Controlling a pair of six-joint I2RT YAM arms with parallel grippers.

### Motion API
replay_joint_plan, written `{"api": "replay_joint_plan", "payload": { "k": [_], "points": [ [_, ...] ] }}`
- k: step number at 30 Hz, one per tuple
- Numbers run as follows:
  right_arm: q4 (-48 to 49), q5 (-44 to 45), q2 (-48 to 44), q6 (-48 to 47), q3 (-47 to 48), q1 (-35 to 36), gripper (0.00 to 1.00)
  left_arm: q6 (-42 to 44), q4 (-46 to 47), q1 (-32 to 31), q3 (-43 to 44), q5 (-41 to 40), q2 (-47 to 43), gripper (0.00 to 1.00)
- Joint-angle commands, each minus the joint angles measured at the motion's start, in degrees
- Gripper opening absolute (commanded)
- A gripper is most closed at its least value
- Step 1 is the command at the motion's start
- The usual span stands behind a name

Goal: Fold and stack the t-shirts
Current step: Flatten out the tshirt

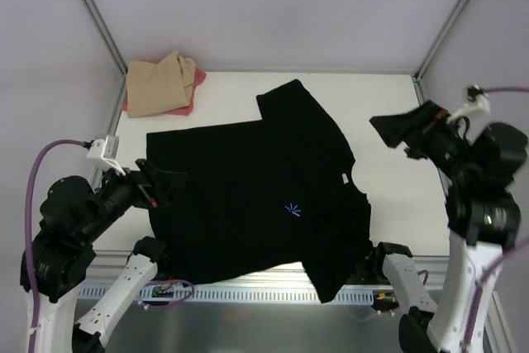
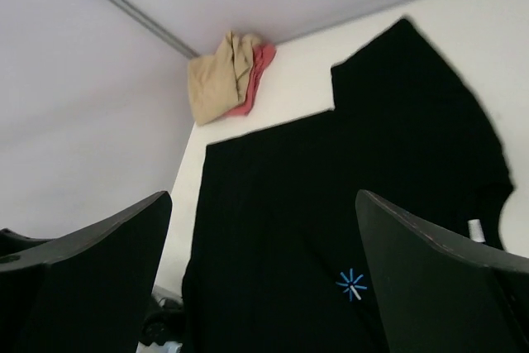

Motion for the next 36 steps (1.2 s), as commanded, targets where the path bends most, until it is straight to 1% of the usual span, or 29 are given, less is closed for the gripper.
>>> {"api": "replay_joint_plan", "payload": {
  "k": [1,2,3,4,5,7,8,10,11,14,15,18,23,28,36],
  "points": [
    [14.1,-11.7,13.3,6.6,-10.6,0.3,1.00,-4.1,7.0,0.5,-5.6,8.1,1.7,0.99],
    [19.4,-13.1,15.9,7.4,-11.7,0.5,0.99,-4.7,9.1,0.5,-7.3,9.9,1.4,0.99],
    [21.6,-14.3,18.8,8.4,-12.2,0.8,1.00,-5.1,14.1,0.5,-8.9,11.7,1.1,0.99],
    [22.6,-14.4,25.0,8.3,-12.1,1.4,0.99,-5.8,16.9,0.5,-12.6,13.9,0.2,0.99],
    [24.4,-14.6,28.4,8.1,-11.0,1.8,0.99,-6.2,19.3,0.5,-14.3,16.6,-0.3,0.99],
    [26.3,-15.9,34.7,8.1,-9.4,2.3,1.00,-6.5,23.3,0.5,-18.1,17.0,-0.6,0.99],
    [28.2,-16.4,40.5,8.2,-7.6,2.5,1.00,-6.1,24.0,0.5,-19.0,17.8,-0.4,0.99],
    [29.4,-16.8,45.9,8.2,-5.5,2.8,0.99,-5.2,25.5,0.6,-20.7,18.7,0.8,0.99],
    [30.1,-16.9,50.7,8.1,-4.4,2.9,0.99,-5.1,25.9,0.5,-21.3,19.1,1.1,0.99],
    [30.4,-17.7,57.3,8.2,-0.4,3.2,0.94,-4.6,28.4,0.5,-23.5,19.6,2.5,0.99],
    [30.7,-17.3,60.8,8.3,0.7,3.2,0.93,-4.6,28.9,0.5,-23.9,19.9,3.1,0.99],
    [31.3,-14.7,66.5,8.5,1.5,3.1,0.92,-4.8,31.8,0.5,-25.4,21.2,4.9,0.99],
    [34.4,-10.2,72.2,10.5,1.3,3.0,0.92,-4.4,33.8,0.5,-27.0,21.6,6.8,0.99],
    [34.9,-9.3,78.4,11.8,2.6,3.0,0.92,-3.7,34.1,0.5,-28.5,21.3,7.2,0.99],
    [35.8,-8.4,82.9,12.2,3.1,3.0,0.91,-3.3,34.3,0.5,-28.8,21.2,7.6,0.99]
  ]
}}
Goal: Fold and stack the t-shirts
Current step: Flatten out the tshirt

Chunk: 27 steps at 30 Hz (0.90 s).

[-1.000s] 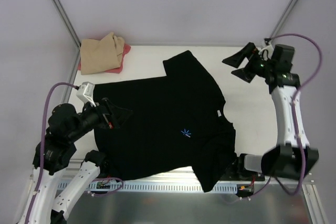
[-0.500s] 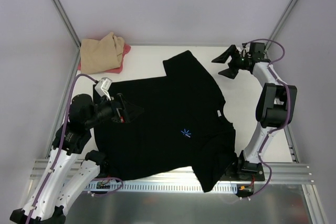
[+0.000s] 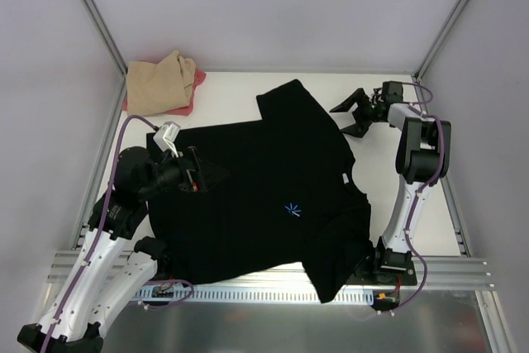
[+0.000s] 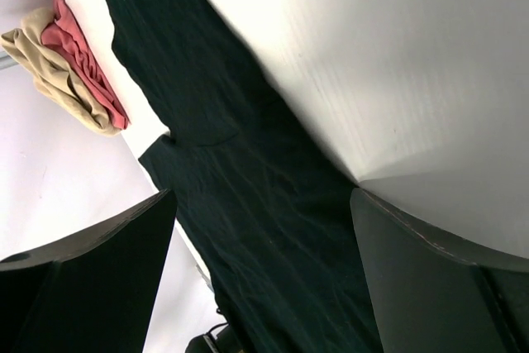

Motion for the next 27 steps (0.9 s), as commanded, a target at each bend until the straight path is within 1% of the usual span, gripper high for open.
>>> {"api": "replay_joint_plan", "payload": {
  "k": [1,5,7,8,9,10,11,13,14,16,21,27],
  "points": [
    [2.1,1.4,0.6,0.0,2.3,0.1,0.91,1.3,2.6,0.5,0.0,1.8,0.5,0.99],
    [2.3,1.4,1.5,-0.1,1.9,0.1,0.91,1.3,3.0,0.5,-0.2,1.7,0.8,0.99],
    [2.9,1.3,2.1,-0.1,1.5,0.4,0.85,1.2,3.1,0.5,-0.6,1.6,1.0,0.99],
    [3.0,0.8,2.4,-0.1,1.5,0.4,0.76,1.1,3.3,0.5,-0.6,1.6,0.9,0.99],
    [3.3,0.3,3.0,0.0,1.4,0.8,0.65,1.1,3.3,0.5,-0.8,1.6,0.8,0.99],
    [3.9,-0.3,3.5,0.1,1.5,0.9,0.52,1.1,3.3,0.5,-0.7,1.4,0.8,0.99],
    [4.0,-1.4,3.9,0.7,1.7,1.0,0.31,1.2,3.0,0.5,-0.7,1.3,0.9,0.99],
    [4.2,-2.2,5.0,0.9,2.3,1.4,0.18,1.6,2.6,0.5,-0.4,0.8,0.8,0.99],
    [4.3,-2.4,5.2,1.1,2.4,1.4,0.09,1.7,2.5,0.5,-0.2,0.6,0.9,0.99],
    [4.7,-2.2,5.1,1.4,2.3,1.4,0.01,2.3,1.5,0.6,0.0,0.1,0.8,0.99],
    [4.3,-0.5,3.6,0.8,3.1,1.1,0.01,2.9,0.0,0.5,0.2,-0.8,0.3,0.99],
    [2.2,3.9,0.1,-1.4,3.2,-0.1,0.00,3.0,0.1,0.5,-0.3,-1.2,0.4,0.99]
  ]
}}
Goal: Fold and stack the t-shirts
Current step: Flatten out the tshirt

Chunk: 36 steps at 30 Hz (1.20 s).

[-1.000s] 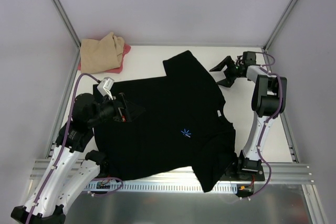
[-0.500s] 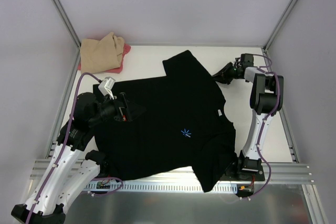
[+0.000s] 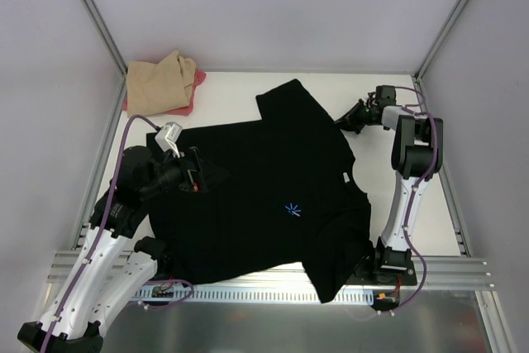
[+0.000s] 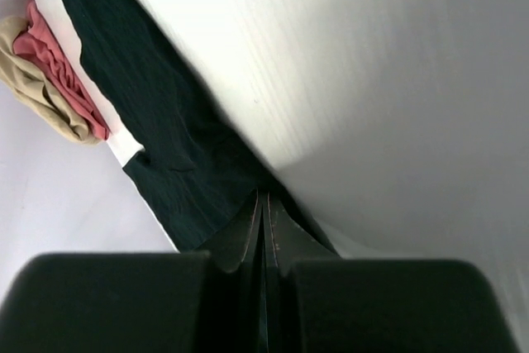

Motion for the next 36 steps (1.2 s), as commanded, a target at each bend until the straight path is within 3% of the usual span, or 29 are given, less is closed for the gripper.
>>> {"api": "replay_joint_plan", "payload": {
  "k": [1,10,14,15,16,17,19,36],
  "points": [
    [-1.3,5.5,-5.8,-2.5,1.6,-1.4,0.00,1.3,0.8,0.5,0.0,-0.6,-0.2,0.99],
    [-0.1,16.6,-16.2,-5.4,-5.5,-8.5,0.00,1.9,0.7,0.5,-0.9,-0.9,0.0,0.99],
    [0.6,12.5,-15.5,-4.8,-5.0,-10.1,0.01,1.6,1.2,0.5,-1.6,-0.9,0.2,0.99],
    [0.2,11.7,-14.8,-4.5,-4.4,-9.7,0.07,1.5,1.8,0.5,-1.8,-0.8,0.3,0.99],
    [-0.3,11.2,-13.8,-4.5,-3.2,-9.4,0.30,1.4,2.0,0.5,-1.9,-0.6,0.3,0.99],
    [-2.0,11.0,-13.1,-5.0,-2.3,-8.5,0.46,1.4,2.1,0.5,-1.8,-0.6,0.7,0.99],
    [-3.1,10.5,-11.6,-5.7,-1.2,-7.8,0.57,1.5,1.9,0.6,-1.5,-0.5,0.7,0.99],
    [-0.3,5.9,-4.7,-3.8,-4.6,-3.9,0.58,1.9,1.5,0.5,-1.2,-0.2,0.2,0.99]
  ]
}}
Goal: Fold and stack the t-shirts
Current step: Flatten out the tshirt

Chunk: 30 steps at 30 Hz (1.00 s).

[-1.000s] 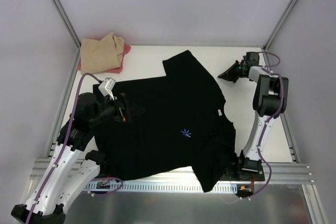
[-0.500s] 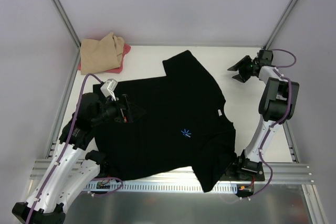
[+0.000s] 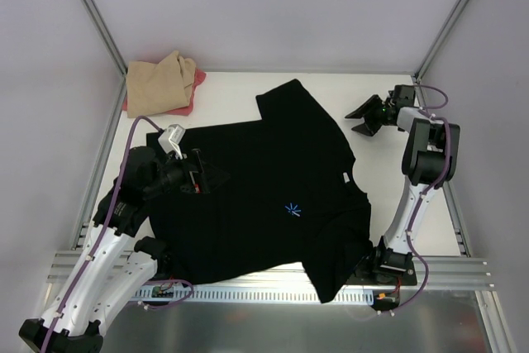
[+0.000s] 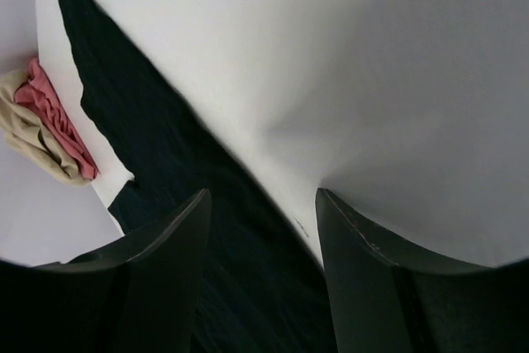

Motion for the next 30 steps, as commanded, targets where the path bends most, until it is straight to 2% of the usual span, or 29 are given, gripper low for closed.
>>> {"api": "replay_joint_plan", "payload": {
  "k": [1,11,14,15,16,17,23,30],
  "points": [
    [1.1,-1.8,2.5,0.4,-0.5,1.8,0.58,1.5,1.1,0.5,0.9,-0.2,-0.3,0.99],
    [0.3,-3.4,3.4,1.1,-0.2,6.8,0.59,1.5,1.0,0.5,1.8,0.0,-0.4,0.99],
    [0.2,-4.0,3.5,1.4,-0.4,8.2,0.56,1.5,0.9,0.5,2.1,0.2,-0.1,0.99],
    [0.4,-4.4,3.7,1.4,-0.3,8.5,0.31,1.5,0.8,0.5,2.3,0.3,0.0,0.99],
    [0.5,-4.4,3.9,1.5,-0.1,8.8,0.18,1.6,0.6,0.5,2.8,0.4,0.0,0.99],
    [0.3,-4.4,4.0,1.6,0.1,8.9,0.01,2.0,-0.2,0.5,3.5,0.3,-0.2,0.99],
    [-1.6,0.0,2.4,0.8,1.2,8.0,0.00,2.9,-3.8,0.5,4.8,-1.2,-2.2,0.99],
    [-1.9,10.8,-3.2,-0.7,0.2,3.5,0.00,1.9,-5.3,0.5,3.4,-1.3,-4.6,0.99]
  ]
}}
